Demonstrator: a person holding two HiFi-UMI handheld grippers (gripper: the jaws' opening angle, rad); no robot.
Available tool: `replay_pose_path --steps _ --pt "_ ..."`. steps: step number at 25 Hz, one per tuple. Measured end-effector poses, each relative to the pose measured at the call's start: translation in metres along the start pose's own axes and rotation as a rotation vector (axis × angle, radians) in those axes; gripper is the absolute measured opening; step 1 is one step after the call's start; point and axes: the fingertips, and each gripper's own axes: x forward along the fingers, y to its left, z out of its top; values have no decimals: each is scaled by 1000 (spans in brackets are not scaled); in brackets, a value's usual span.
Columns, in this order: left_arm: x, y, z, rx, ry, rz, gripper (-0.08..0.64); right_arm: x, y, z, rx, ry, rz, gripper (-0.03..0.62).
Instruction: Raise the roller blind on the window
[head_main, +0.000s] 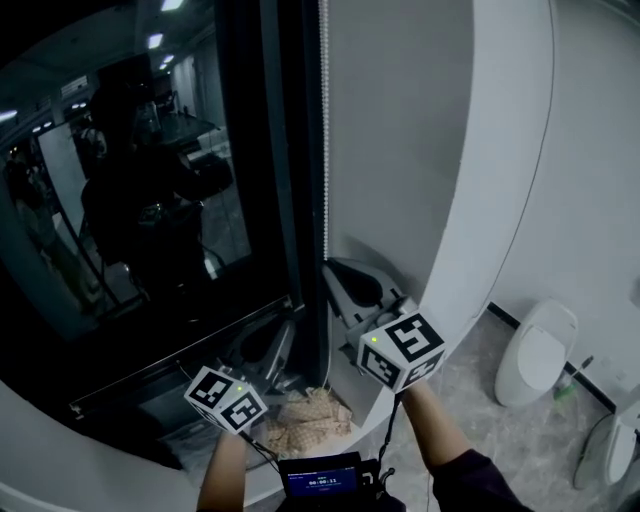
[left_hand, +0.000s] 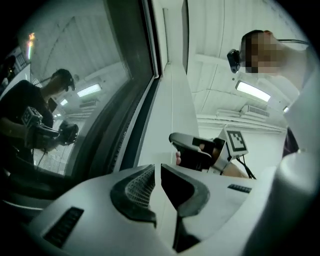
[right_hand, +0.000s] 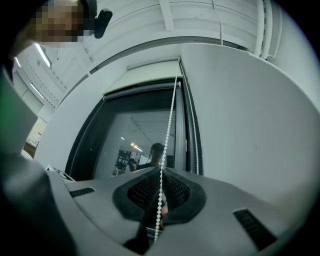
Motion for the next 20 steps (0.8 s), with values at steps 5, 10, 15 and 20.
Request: replay_pose_path --steps 5,10,15,20 --pt "2 -5 8 28 -9 -7 12 -5 11 -70 -17 124 -9 18" --pt "0 -5 7 30 -3 -7 12 -18 21 -144 1 249 -15 18" --pt "-3 -4 6 40 3 6 12 -35 20 -127 65 200 -40 23" --pt "1 -4 11 30 -5 5 12 -51 8 -76 75 32 -84 44"
